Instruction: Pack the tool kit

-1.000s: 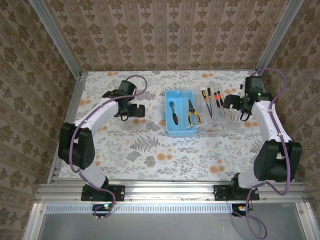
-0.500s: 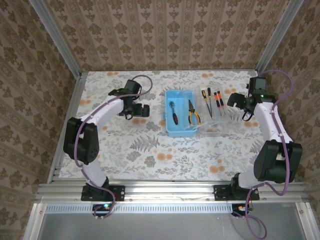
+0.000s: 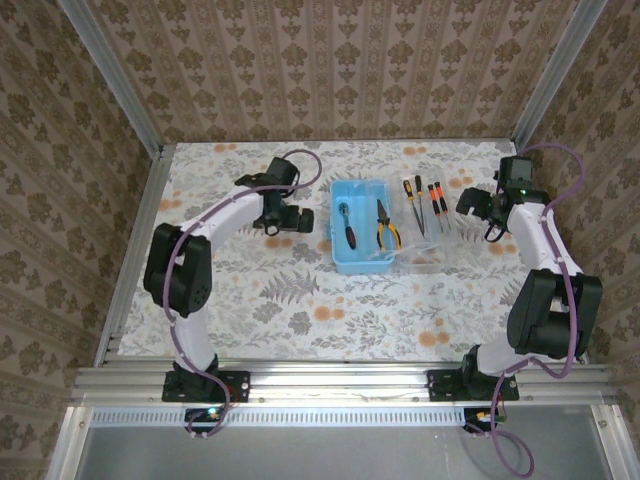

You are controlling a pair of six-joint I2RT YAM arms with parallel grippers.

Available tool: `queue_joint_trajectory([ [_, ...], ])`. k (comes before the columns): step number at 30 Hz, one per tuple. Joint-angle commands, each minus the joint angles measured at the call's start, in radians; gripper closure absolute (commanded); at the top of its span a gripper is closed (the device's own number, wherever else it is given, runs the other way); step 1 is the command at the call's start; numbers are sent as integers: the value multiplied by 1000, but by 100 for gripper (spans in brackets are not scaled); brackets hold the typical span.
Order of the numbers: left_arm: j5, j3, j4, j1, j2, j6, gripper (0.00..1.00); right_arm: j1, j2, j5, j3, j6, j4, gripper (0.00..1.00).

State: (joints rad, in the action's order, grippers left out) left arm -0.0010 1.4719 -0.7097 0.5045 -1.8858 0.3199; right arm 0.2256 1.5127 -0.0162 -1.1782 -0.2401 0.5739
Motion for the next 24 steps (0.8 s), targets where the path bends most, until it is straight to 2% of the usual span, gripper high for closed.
queue_joint_trajectory([
  [1, 22, 41, -7, 9, -38, -5, 0, 5, 31, 30, 13, -15, -10, 0],
  [10, 38, 76, -3, 22, -92, -3, 0, 4, 48, 105, 11, -10, -20, 2],
  [21, 50, 109, -3, 32, -128, -3, 0, 1, 49, 252, 19, -5, -32, 19],
  [24, 53, 114, -2, 34, -132, -2, 0, -3, 41, 307, 25, -11, -73, 27],
])
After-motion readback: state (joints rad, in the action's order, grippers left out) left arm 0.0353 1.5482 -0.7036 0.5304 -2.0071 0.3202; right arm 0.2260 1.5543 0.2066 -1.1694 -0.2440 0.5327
